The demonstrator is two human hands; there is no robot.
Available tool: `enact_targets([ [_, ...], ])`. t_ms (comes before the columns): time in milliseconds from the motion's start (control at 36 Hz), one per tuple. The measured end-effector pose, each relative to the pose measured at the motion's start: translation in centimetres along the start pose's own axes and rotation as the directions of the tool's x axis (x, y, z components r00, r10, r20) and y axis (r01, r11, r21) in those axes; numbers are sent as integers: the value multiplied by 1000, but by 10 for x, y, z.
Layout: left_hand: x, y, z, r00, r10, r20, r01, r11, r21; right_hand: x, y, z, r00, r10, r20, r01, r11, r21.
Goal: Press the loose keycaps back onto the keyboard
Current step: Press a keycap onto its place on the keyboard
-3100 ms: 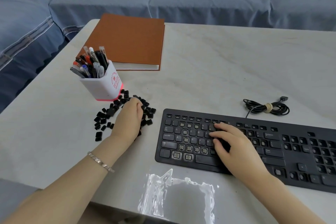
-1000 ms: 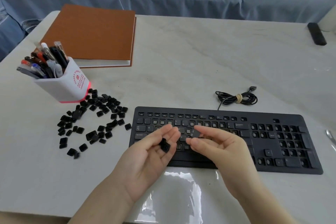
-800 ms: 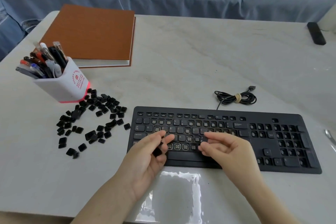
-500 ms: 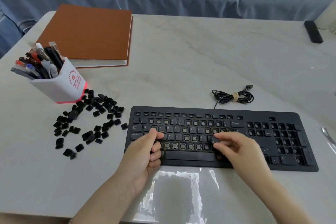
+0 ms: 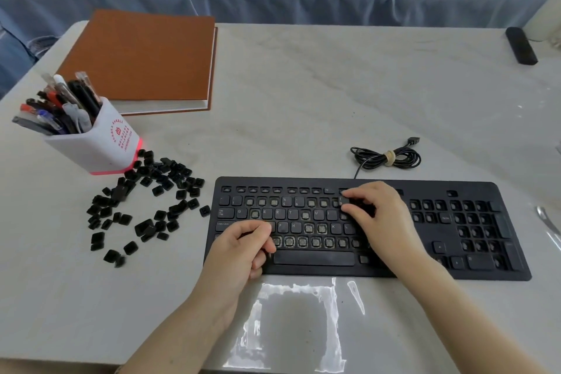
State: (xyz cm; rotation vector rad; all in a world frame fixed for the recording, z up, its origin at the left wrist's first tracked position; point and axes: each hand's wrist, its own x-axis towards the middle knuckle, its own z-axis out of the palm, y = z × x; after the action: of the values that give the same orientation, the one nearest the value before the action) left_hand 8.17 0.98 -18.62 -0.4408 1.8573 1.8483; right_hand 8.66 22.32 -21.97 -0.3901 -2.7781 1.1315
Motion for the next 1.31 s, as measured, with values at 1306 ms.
enact_targets([
  [1306,7,-3,-7,992,-15,-127,14,1000,-12,-42,-48,43,981,-2,192,31,989,-147],
])
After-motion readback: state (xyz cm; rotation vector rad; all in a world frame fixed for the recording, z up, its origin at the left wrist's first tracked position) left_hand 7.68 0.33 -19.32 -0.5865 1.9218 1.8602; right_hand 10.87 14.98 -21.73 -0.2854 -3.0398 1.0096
